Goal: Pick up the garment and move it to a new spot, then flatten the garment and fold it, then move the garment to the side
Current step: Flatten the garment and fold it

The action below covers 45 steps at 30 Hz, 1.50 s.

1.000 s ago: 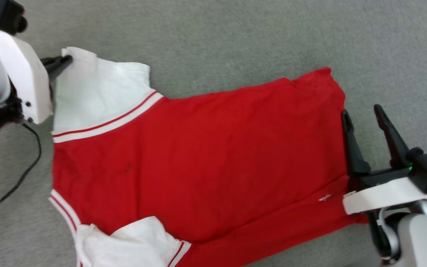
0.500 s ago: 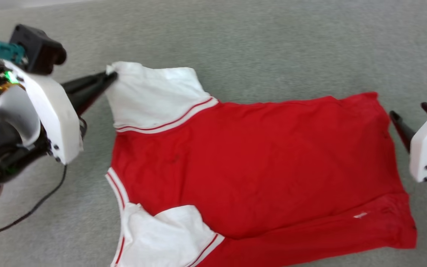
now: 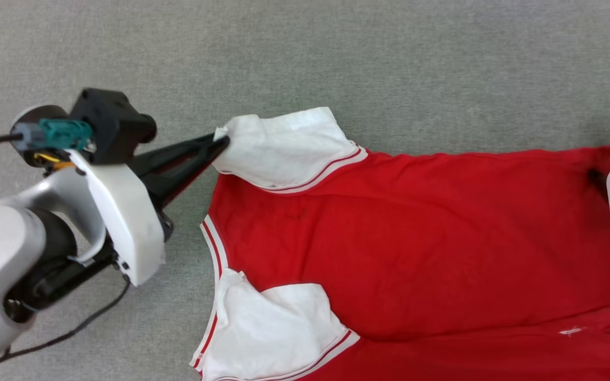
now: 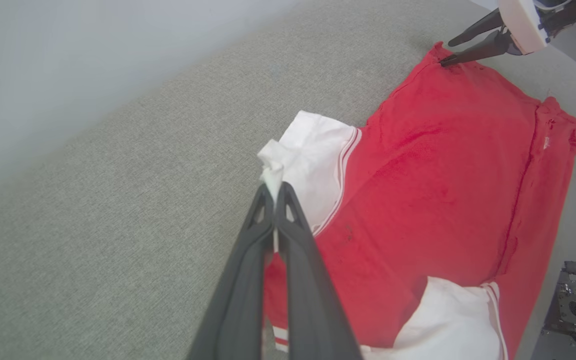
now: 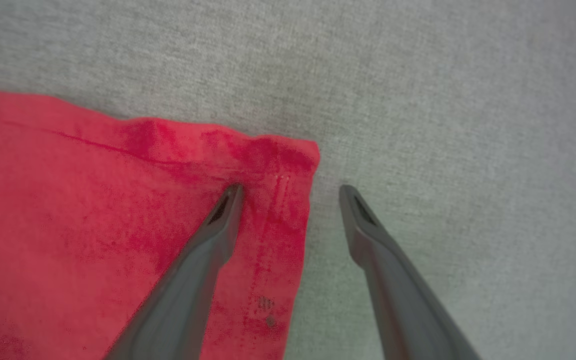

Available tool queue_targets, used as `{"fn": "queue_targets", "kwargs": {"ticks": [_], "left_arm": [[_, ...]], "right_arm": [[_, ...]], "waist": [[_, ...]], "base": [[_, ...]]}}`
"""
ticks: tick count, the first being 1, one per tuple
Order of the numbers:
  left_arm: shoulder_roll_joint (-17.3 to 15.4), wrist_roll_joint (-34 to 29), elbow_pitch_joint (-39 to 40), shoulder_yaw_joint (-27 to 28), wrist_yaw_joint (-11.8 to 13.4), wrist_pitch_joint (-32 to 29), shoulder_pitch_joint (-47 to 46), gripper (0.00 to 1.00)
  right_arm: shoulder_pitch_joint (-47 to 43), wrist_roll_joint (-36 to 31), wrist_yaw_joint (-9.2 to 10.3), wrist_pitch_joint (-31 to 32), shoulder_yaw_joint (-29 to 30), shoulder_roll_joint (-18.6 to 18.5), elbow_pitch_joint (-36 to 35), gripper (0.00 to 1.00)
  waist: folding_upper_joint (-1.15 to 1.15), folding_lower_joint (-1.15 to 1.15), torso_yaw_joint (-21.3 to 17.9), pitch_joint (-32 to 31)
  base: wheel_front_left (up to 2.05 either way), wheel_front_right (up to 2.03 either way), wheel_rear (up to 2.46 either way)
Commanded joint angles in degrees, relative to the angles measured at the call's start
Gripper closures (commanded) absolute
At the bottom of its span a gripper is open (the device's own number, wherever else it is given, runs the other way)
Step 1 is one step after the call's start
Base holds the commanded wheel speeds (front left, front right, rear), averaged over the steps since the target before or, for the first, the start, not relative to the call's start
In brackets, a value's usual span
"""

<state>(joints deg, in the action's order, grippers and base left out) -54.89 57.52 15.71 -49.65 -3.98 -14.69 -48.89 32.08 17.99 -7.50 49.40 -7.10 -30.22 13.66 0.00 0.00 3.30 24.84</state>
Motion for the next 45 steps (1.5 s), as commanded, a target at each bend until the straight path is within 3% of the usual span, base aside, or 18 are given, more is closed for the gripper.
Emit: {"fn": "queue_targets", "kwargs": {"ticks": [1,7,8,9,10,17,26,35,40,45], "left_arm": [[0.5,-0.5,0.5,-0.2,0.3,0.2,0.6,1.00],[1.5,-0.9,2.1,-0.9,1.4,0.8,1.6,1.00],[1.7,-0.9,2.1,-0.9,1.5,0.9,1.7,1.00],[1.8,-0.9,2.0,-1.0,1.5,1.0,1.8,1.00],[1.9,-0.8,1.8,-1.0,1.7,1.2,1.8,1.00],[1.6,-0.7,0.1,-0.5,2.7,2.9,3.2,1.00],[0.6,0.6,-0.7,-0.3,4.8,5.8,7.1,1.00],[-1.2,2.8,1.0,-1.9,8.0,9.1,15.7,1.00],[-2.2,4.6,2.4,-3.8,10.1,11.2,22.3,1.00],[-1.9,5.2,1.7,-7.1,10.1,11.8,27.8,1.00]], "right_arm": [[0.6,-0.7,0.02,-0.3,-0.5,-0.2,1.0,0.00],[0.5,0.1,0.02,-3.4,-3.4,0.6,6.2,0.00],[0.3,0.3,0.02,-3.5,-4.0,0.6,6.9,0.13],[0.2,0.5,0.02,-3.6,-4.5,0.6,7.6,0.63],[0.1,0.6,0.02,-3.8,-4.9,0.5,8.2,1.00],[1.6,2.0,0.05,-9.2,-4.1,0.6,9.8,1.00],[-1.0,5.2,0.04,-14.1,-1.8,-0.8,6.6,1.00],[-14.2,7.0,0.03,-15.8,4.4,-0.3,-2.7,1.00],[-23.8,7.1,0.03,-15.3,8.6,1.7,-9.1,1.00],[-31.6,6.3,0.02,-14.0,10.5,3.1,-13.6,1.00]], "waist": [[0.00,0.00,0.5,0.5],[0.00,0.00,1.5,1.9],[0.00,0.00,1.6,2.0],[0.00,0.00,1.6,2.1],[0.00,0.00,1.7,2.1],[0.00,0.00,0.7,-0.1],[0.00,0.00,-1.0,-6.6],[0.00,0.00,-0.9,-13.5],[0.00,0.00,-0.6,-15.1],[0.00,0.00,-0.1,-15.5]], "base": [[0.00,0.00,0.00],[0.00,0.00,0.00],[0.00,0.00,0.00],[0.00,0.00,0.00],[0.00,0.00,0.00],[0.00,0.00,0.00],[0.00,0.00,0.00],[0.00,0.00,0.00],[0.00,0.00,0.00],[0.00,0.00,0.00]]}}
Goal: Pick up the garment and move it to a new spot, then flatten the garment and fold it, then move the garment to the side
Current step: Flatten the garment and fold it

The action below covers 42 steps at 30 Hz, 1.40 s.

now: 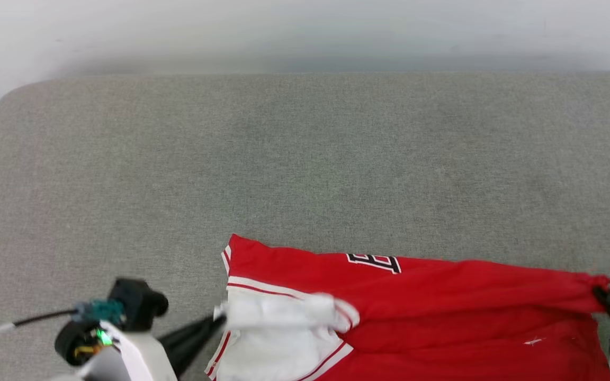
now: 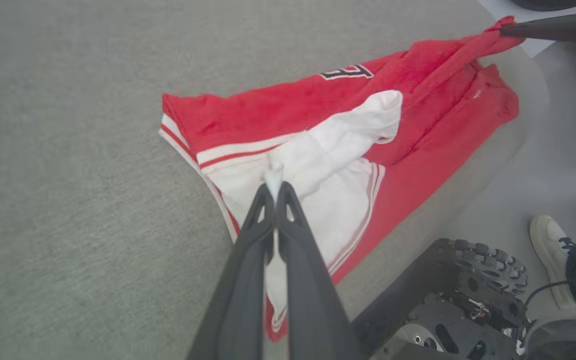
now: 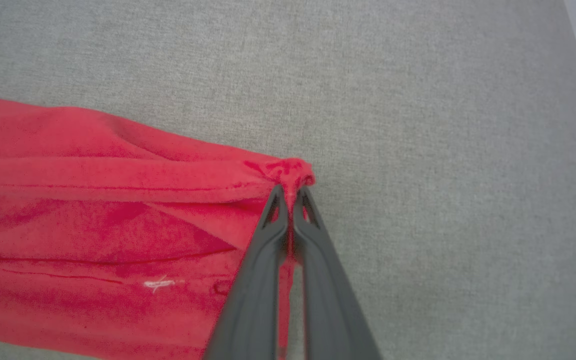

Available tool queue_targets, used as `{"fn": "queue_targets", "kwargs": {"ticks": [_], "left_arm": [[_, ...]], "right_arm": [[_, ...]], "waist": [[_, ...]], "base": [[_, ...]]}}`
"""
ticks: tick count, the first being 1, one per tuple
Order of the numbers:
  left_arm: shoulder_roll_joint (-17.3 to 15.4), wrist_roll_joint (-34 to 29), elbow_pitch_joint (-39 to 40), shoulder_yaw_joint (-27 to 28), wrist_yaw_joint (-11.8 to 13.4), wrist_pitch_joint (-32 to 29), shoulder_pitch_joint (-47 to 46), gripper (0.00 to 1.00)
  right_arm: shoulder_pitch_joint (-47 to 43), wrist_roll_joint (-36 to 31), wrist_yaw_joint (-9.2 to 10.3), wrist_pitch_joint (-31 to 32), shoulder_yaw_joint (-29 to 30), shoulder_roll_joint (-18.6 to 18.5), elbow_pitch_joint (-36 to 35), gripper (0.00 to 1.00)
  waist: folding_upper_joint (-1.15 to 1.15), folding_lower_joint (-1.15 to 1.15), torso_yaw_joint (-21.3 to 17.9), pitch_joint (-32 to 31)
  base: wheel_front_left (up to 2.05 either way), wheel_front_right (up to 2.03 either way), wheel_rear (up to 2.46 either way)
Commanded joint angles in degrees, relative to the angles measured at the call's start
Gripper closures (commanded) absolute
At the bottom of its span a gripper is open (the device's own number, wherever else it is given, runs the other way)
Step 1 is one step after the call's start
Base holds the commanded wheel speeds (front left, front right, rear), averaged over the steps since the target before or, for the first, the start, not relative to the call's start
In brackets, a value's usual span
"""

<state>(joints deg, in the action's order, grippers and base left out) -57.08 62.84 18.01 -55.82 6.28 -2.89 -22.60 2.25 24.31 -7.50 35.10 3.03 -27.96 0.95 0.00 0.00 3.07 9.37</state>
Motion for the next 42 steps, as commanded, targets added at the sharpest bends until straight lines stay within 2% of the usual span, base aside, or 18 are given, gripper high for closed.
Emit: {"fn": "queue_targets", "kwargs": {"ticks": [1,5,11,18,23,24,25,26,27,28,35,42], "left_arm": [[0.5,-0.5,-1.0,-1.7,-0.3,-0.2,2.2,1.00],[1.9,-0.3,-3.0,-3.6,-0.9,-0.3,3.9,1.00],[5.1,-1.3,-9.4,-6.3,-3.3,-1.0,4.5,1.00],[7.6,-1.1,-15.4,-7.6,-5.6,-1.1,4.2,1.00],[9.5,-2.8,-17.0,-8.9,-6.3,-1.3,3.3,1.00],[9.9,-2.8,-17.2,-9.0,-6.3,-1.2,3.3,1.00],[10.2,-3.0,-17.3,-9.1,-6.3,-1.1,3.3,1.00],[10.4,-3.2,-17.4,-9.1,-6.3,-0.8,3.3,0.65],[10.5,-3.4,-17.5,-9.0,-6.1,-0.4,3.4,0.20],[10.7,-3.6,-17.8,-9.0,-6.0,0.1,3.6,0.00],[11.1,-3.3,-17.0,-6.7,-3.5,5.8,5.8,0.00],[11.8,-5.5,-15.1,-0.2,2.1,16.1,6.4,0.00]], "right_arm": [[-2.9,-0.1,0.03,0.6,0.5,1.1,-1.2,1.00],[-5.5,-0.8,0.03,0.9,0.3,1.3,-1.4,1.00],[-8.1,-2.8,0.02,0.0,-2.4,-0.6,0.2,1.00],[-7.1,-4.7,0.03,-2.0,-6.0,-3.2,2.9,1.00],[-5.5,-5.7,0.04,-3.7,-7.7,-3.3,5.0,1.00],[-5.2,-5.8,0.03,-4.2,-8.0,-2.9,5.1,0.68],[-4.9,-5.8,0.03,-4.5,-8.0,-2.4,5.4,0.00],[-4.7,-5.9,0.03,-4.7,-8.1,-2.3,5.5,0.00],[-4.6,-6.1,0.02,-5.0,-8.4,-2.4,5.4,0.00],[-4.5,-6.1,0.03,-5.2,-8.4,-2.3,5.4,0.00],[-4.4,-3.5,0.03,-5.8,-6.9,-1.1,2.2,0.00],[-4.3,-2.2,0.03,-5.4,-1.3,2.0,-3.6,0.00]], "waist": [[0.00,0.00,0.1,-0.1],[0.00,0.00,0.3,-0.1],[0.00,0.00,0.6,0.2],[0.00,0.00,0.6,0.7],[0.00,0.00,0.4,0.7],[0.00,0.00,0.4,0.7],[0.00,0.00,0.3,0.6],[0.00,0.00,0.3,0.4],[0.00,0.00,0.2,0.2],[0.00,0.00,0.1,-0.3],[0.00,0.00,-0.4,-4.8],[0.00,0.00,-0.3,-6.4]], "base": [[0.00,0.00,0.00],[0.00,0.00,0.00],[0.00,0.00,0.00],[0.00,0.00,0.00],[0.00,0.00,0.00],[0.00,0.00,0.00],[0.00,0.00,0.00],[0.00,0.00,0.00],[0.00,0.00,0.00],[0.00,0.00,0.00],[0.00,0.00,0.00],[0.00,0.00,0.00]]}}
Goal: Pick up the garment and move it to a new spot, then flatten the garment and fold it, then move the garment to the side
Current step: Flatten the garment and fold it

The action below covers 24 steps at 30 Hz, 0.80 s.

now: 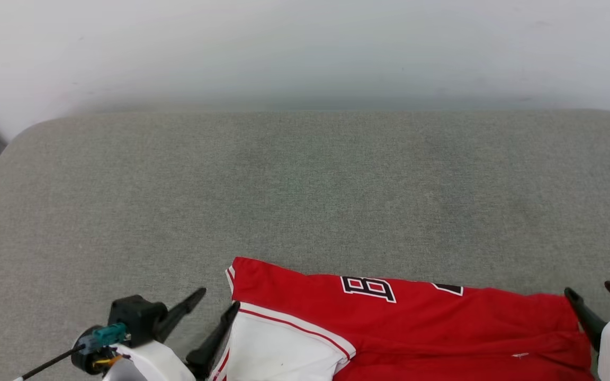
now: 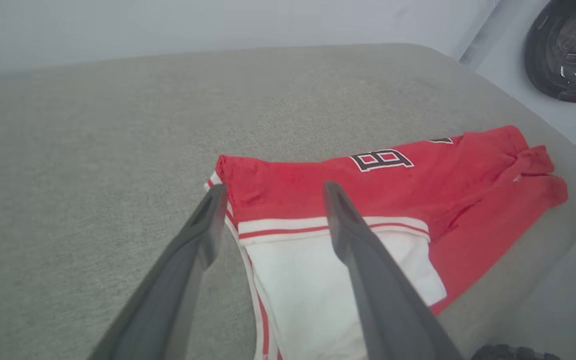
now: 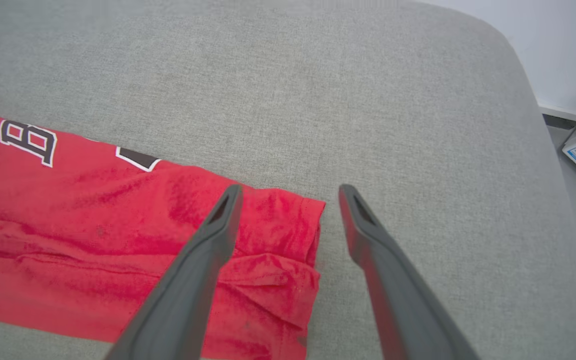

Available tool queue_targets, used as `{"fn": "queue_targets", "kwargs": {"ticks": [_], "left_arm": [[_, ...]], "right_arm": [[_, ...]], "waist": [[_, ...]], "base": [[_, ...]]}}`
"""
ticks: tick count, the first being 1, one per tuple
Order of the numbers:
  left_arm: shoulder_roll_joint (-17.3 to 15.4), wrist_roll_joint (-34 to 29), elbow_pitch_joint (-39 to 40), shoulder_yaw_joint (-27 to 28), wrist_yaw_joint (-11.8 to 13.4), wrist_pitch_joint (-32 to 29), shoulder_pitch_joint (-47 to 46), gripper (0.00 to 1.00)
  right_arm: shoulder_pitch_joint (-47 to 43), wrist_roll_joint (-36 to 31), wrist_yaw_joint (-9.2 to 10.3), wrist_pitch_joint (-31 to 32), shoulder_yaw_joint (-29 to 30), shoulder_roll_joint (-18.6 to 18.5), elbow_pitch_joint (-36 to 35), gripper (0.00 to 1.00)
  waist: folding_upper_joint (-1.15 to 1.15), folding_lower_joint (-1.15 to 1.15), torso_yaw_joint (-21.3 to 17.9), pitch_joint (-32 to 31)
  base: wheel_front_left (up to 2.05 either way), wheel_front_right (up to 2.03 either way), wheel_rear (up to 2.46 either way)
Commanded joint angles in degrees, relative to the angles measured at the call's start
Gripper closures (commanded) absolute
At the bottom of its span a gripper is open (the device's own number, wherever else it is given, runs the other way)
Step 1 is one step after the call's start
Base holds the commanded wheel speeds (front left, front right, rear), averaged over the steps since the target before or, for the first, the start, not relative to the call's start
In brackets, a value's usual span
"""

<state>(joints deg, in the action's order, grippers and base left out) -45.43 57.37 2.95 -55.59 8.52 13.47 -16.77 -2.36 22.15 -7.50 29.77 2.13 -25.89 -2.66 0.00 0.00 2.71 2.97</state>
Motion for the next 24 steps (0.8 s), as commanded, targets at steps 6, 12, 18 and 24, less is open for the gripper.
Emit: {"fn": "queue_targets", "kwargs": {"ticks": [6,12,18,24], "left_arm": [[4.5,-6.3,3.3,12.1,4.4,1.8,4.7,0.00],[12.5,-17.9,7.8,29.1,2.6,1.7,14.4,0.00],[21.6,-25.6,9.5,43.1,-5.0,1.7,20.7,0.00],[28.2,-32.3,8.1,50.8,-11.9,1.7,22.7,0.00]], "right_arm": [[-2.0,-0.3,0.03,0.9,5.7,5.3,-1.4,0.00],[-4.3,-2.9,0.03,1.7,11.6,10.5,0.2,0.00],[-3.8,-4.4,0.03,1.0,15.0,14.8,4.0,0.00],[-2.8,-4.8,0.03,-0.2,16.7,17.5,9.3,0.00]], "waist": [[0.00,0.00,0.6,-0.1],[0.00,0.00,1.2,0.8],[0.00,0.00,1.8,2.2],[0.00,0.00,2.8,3.5]], "base": [[0.00,0.00,0.00],[0.00,0.00,0.00],[0.00,0.00,0.00],[0.00,0.00,0.00]]}}
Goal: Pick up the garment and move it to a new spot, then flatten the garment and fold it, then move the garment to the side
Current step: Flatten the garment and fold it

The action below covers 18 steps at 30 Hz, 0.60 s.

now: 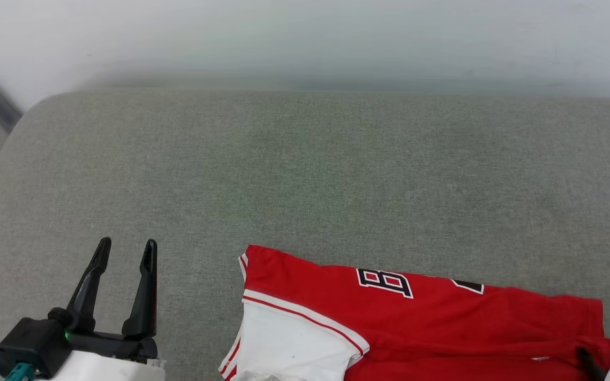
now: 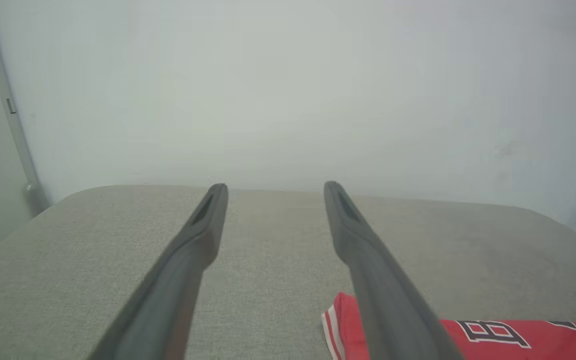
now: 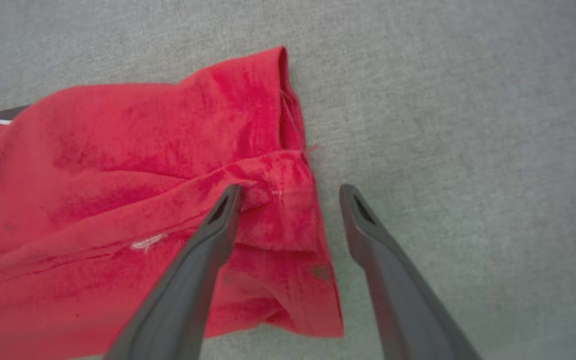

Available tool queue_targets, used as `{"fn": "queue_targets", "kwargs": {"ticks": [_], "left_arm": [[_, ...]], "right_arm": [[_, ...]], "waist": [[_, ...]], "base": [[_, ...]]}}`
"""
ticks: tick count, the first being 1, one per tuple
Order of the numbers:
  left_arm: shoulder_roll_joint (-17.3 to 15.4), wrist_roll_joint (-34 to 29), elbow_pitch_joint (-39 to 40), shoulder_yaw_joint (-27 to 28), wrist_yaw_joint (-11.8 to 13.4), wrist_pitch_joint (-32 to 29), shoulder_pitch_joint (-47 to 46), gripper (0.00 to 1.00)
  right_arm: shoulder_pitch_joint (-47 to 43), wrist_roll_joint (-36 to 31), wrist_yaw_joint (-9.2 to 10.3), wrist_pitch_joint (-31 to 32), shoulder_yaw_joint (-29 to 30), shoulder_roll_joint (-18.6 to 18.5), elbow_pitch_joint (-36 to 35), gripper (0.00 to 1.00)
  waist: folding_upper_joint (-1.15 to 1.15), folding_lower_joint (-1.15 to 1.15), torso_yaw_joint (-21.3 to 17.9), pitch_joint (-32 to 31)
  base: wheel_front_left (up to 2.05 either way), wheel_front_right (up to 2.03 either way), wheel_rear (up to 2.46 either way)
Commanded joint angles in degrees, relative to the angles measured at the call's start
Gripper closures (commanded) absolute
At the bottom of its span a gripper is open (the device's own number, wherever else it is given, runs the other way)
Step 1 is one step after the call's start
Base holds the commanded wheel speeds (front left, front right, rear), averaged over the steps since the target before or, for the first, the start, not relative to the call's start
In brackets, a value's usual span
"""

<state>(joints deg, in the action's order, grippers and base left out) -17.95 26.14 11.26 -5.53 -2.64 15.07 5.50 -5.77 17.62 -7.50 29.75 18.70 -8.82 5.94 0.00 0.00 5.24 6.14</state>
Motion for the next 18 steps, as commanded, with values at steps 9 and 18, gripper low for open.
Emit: {"fn": "queue_targets", "kwargs": {"ticks": [9,18], "left_arm": [[5.9,-5.3,-2.0,5.8,-4.5,0.1,-0.1,0.00],[6.0,-5.6,-2.7,5.0,-4.8,0.1,-0.9,0.00]], "right_arm": [[1.0,1.0,0.03,-1.9,-0.3,1.7,7.6,0.00],[1.5,2.0,-0.34,-2.1,-6.0,3.5,12.7,0.00]], "waist": [[0.00,0.00,1.5,1.6],[0.00,0.00,1.9,2.5]], "base": [[0.00,0.00,0.00],[0.00,0.00,0.00]]}}
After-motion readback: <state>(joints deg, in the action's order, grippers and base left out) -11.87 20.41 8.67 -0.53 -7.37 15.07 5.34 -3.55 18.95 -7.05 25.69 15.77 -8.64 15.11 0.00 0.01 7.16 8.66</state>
